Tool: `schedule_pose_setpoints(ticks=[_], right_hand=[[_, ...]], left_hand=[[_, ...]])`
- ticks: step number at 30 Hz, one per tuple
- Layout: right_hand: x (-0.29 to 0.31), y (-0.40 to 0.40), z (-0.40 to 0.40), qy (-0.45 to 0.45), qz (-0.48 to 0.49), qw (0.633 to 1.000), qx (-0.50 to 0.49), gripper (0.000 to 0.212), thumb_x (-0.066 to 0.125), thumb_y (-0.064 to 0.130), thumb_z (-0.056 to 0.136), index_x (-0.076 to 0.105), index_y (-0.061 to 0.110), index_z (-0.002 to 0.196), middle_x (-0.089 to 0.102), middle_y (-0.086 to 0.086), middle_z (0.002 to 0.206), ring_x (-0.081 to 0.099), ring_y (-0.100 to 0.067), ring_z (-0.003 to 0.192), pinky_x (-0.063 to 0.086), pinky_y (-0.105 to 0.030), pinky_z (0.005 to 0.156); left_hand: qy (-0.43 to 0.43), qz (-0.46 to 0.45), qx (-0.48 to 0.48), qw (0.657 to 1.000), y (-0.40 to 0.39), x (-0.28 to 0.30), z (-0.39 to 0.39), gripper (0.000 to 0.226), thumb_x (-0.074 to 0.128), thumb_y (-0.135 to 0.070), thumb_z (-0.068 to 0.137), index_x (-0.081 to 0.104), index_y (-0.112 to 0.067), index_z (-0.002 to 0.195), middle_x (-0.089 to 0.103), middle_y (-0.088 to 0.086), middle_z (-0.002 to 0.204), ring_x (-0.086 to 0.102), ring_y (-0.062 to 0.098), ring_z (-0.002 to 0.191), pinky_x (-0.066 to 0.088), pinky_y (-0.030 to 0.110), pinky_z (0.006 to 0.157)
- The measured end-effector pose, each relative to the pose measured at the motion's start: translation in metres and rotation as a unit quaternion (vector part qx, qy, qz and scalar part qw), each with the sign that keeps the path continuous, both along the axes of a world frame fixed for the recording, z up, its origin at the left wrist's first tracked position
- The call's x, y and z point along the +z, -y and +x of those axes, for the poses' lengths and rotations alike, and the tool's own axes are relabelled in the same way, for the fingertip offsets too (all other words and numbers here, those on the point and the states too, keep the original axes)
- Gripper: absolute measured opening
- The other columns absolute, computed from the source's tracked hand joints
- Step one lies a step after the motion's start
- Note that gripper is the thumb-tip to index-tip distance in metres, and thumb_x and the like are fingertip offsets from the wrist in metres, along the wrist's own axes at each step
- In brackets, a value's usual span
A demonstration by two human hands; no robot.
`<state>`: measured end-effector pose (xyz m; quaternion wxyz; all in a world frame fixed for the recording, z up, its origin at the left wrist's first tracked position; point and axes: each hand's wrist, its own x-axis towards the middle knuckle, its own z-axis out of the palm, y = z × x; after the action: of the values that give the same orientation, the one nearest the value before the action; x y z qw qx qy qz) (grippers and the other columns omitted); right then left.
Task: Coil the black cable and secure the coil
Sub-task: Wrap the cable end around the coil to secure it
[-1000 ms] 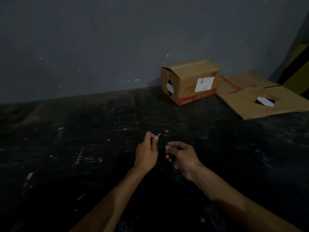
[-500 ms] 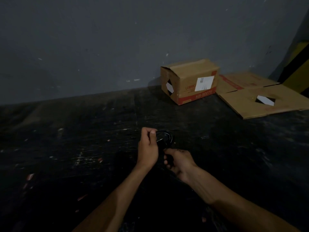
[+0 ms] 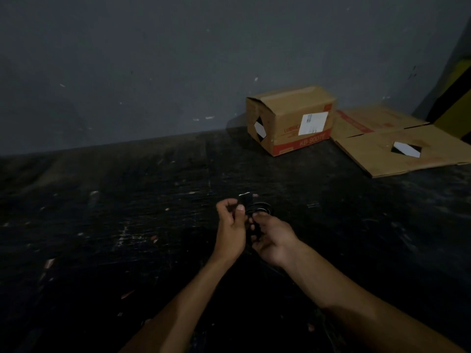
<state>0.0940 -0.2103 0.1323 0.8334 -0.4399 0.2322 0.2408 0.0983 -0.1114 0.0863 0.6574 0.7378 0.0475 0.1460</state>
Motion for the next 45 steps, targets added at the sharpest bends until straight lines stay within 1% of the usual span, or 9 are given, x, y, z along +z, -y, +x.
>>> schedule_pose_setpoints(ticks=[4, 10, 16, 22, 27, 32, 35, 39, 45], right_hand=[[0.004, 0.003, -0.001, -0.003, -0.005, 1.0, -0.009, 0.02, 0.052, 0.008, 0.093, 0.063, 0.014, 0.078, 0.059, -0.002, 0.071, 0.049, -0.011, 0.062, 0.039, -0.024, 0.059], [0.001, 0.006, -0.004, 0.09, -0.096, 0.991, 0.014, 0.012, 0.056, 0.005, 0.092, 0.067, 0.007, 0.095, 0.067, -0.006, 0.077, 0.056, -0.013, 0.063, 0.045, -0.026, 0.06], [-0.006, 0.009, -0.011, 0.266, -0.268, 0.924, -0.062, 0.012, 0.058, 0.003, 0.091, 0.057, 0.012, 0.1, 0.068, -0.008, 0.085, 0.061, -0.01, 0.064, 0.051, -0.017, 0.055], [0.007, 0.021, 0.003, 0.244, -0.235, 0.941, -0.006, 0.028, 0.055, 0.0, 0.092, 0.056, 0.015, 0.116, 0.068, -0.013, 0.092, 0.06, -0.012, 0.067, 0.049, -0.023, 0.059], [0.011, 0.029, 0.016, 0.193, -0.211, 0.956, 0.066, 0.027, 0.052, -0.004, 0.091, 0.064, 0.005, 0.113, 0.068, -0.013, 0.089, 0.059, -0.016, 0.07, 0.047, -0.028, 0.065], [0.003, 0.035, 0.011, 0.187, -0.131, 0.969, 0.095, 0.034, 0.056, -0.013, 0.083, 0.063, 0.0, 0.113, 0.065, -0.016, 0.09, 0.058, -0.016, 0.075, 0.046, -0.023, 0.064], [-0.008, 0.035, 0.008, 0.274, -0.283, 0.912, 0.114, 0.03, 0.065, 0.0, 0.085, 0.064, 0.003, 0.115, 0.066, -0.009, 0.088, 0.057, -0.011, 0.069, 0.049, -0.02, 0.064], [-0.018, 0.04, 0.008, 0.374, -0.463, 0.795, 0.115, 0.013, 0.066, 0.018, 0.088, 0.068, 0.016, 0.101, 0.071, -0.001, 0.094, 0.066, -0.011, 0.086, 0.052, -0.026, 0.078], [-0.029, 0.055, 0.02, 0.43, -0.569, 0.696, 0.086, 0.005, 0.065, 0.018, 0.088, 0.062, 0.017, 0.085, 0.048, 0.003, 0.098, 0.046, -0.015, 0.098, 0.038, -0.024, 0.081]], left_hand=[[-0.023, 0.019, -0.031, 0.999, -0.001, 0.001, 0.001, 0.013, 0.042, -0.023, 0.102, 0.049, -0.028, 0.093, 0.058, 0.003, 0.083, 0.055, 0.014, 0.077, 0.046, 0.034, 0.07], [-0.004, 0.017, 0.0, 1.0, -0.003, 0.004, 0.001, 0.02, 0.043, -0.017, 0.102, 0.049, -0.021, 0.083, 0.053, 0.004, 0.072, 0.05, 0.013, 0.067, 0.044, 0.034, 0.065], [0.007, 0.113, -0.008, 0.994, -0.001, 0.001, 0.003, 0.017, 0.046, -0.015, 0.1, 0.049, -0.016, 0.082, 0.055, 0.001, 0.073, 0.049, 0.012, 0.067, 0.042, 0.033, 0.065], [0.053, 0.24, -0.04, 0.969, -0.006, 0.009, -0.001, 0.012, 0.046, -0.019, 0.099, 0.048, -0.022, 0.088, 0.058, -0.011, 0.071, 0.053, -0.002, 0.061, 0.04, 0.022, 0.055], [0.093, 0.371, -0.1, 0.919, -0.014, 0.017, -0.006, 0.01, 0.039, -0.021, 0.101, 0.048, -0.018, 0.096, 0.063, 0.003, 0.091, 0.059, 0.023, 0.08, 0.048, 0.041, 0.066], [0.08, 0.382, -0.126, 0.912, -0.021, 0.019, -0.006, 0.011, 0.038, -0.023, 0.102, 0.047, -0.02, 0.097, 0.062, 0.003, 0.089, 0.058, 0.022, 0.078, 0.049, 0.043, 0.067], [0.033, 0.372, -0.139, 0.917, -0.02, 0.018, -0.005, 0.012, 0.039, -0.024, 0.102, 0.048, -0.019, 0.096, 0.057, -0.001, 0.075, 0.056, 0.022, 0.07, 0.047, 0.045, 0.064], [-0.016, 0.344, -0.135, 0.929, -0.011, 0.017, -0.004, 0.017, 0.04, -0.025, 0.102, 0.053, -0.016, 0.095, 0.057, -0.002, 0.074, 0.057, 0.024, 0.073, 0.044, 0.04, 0.066], [-0.095, 0.192, -0.173, 0.961, -0.008, 0.014, -0.003, 0.012, 0.053, -0.03, 0.097, 0.058, -0.02, 0.101, 0.066, -0.002, 0.096, 0.06, 0.01, 0.083, 0.046, 0.028, 0.074]])
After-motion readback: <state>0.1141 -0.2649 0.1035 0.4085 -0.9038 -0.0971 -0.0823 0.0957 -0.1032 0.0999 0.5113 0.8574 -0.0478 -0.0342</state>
